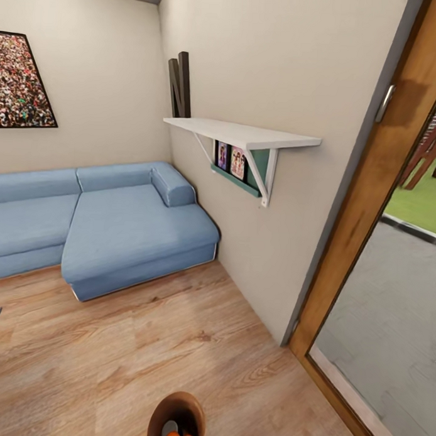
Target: Put the three can of soda from the living room inside the tash can in the kitchen.
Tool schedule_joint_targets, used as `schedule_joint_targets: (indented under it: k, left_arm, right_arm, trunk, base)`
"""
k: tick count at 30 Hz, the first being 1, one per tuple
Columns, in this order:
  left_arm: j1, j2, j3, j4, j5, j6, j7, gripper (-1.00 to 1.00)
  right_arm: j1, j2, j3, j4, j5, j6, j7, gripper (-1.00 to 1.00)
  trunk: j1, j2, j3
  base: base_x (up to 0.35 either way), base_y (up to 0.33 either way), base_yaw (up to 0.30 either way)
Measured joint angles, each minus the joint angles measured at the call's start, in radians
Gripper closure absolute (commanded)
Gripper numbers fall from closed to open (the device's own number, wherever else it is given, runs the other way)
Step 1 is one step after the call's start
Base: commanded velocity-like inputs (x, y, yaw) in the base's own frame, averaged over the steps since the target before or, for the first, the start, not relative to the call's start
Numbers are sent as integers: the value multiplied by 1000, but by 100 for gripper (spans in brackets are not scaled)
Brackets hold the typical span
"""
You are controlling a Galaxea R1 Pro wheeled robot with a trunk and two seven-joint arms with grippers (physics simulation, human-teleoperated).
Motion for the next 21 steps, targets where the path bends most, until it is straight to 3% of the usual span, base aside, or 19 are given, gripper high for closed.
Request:
schedule_joint_targets:
  k: [7, 11, 14, 18, 19, 21]
  left_arm:
    - [0, 0, 0, 0, 0, 0, 0, -100]
    - [0, 0, 0, 1, 0, 1, 1, -100]
    - [0, -1, 0, 1, 0, 2, 15, -100]
    - [0, -14, 0, 1, 0, 3, 81, -100]
    - [0, -18, 0, 2, 0, 4, 133, -100]
    - [0, -21, 0, 2, 0, 6, 200, -100]
  right_arm:
    - [0, 1, 0, 0, 0, -1, -5, -100]
    - [0, 3, 0, -1, -1, 0, -48, -100]
    - [0, 8, 1, -3, -2, 2, -151, -100]
    - [0, 41, 0, -3, -2, 0, -307, -100]
    - [0, 56, 0, -3, 1, 0, -351, -100]
    - [0, 64, 0, -2, 2, 0, -376, -100]
  trunk:
    - [0, 0, 10]
    - [0, 0, 13]
    - [0, 0, 13]
    - [0, 0, 14]
    - [0, 0, 14]
    - [0, 0, 14]
  base:
    - [0, 0, -53]
    - [0, 0, -13]
    - [0, 0, -5]
    - [0, 0, -1]
    - [0, 0, 0]
    - [0, 0, 0]
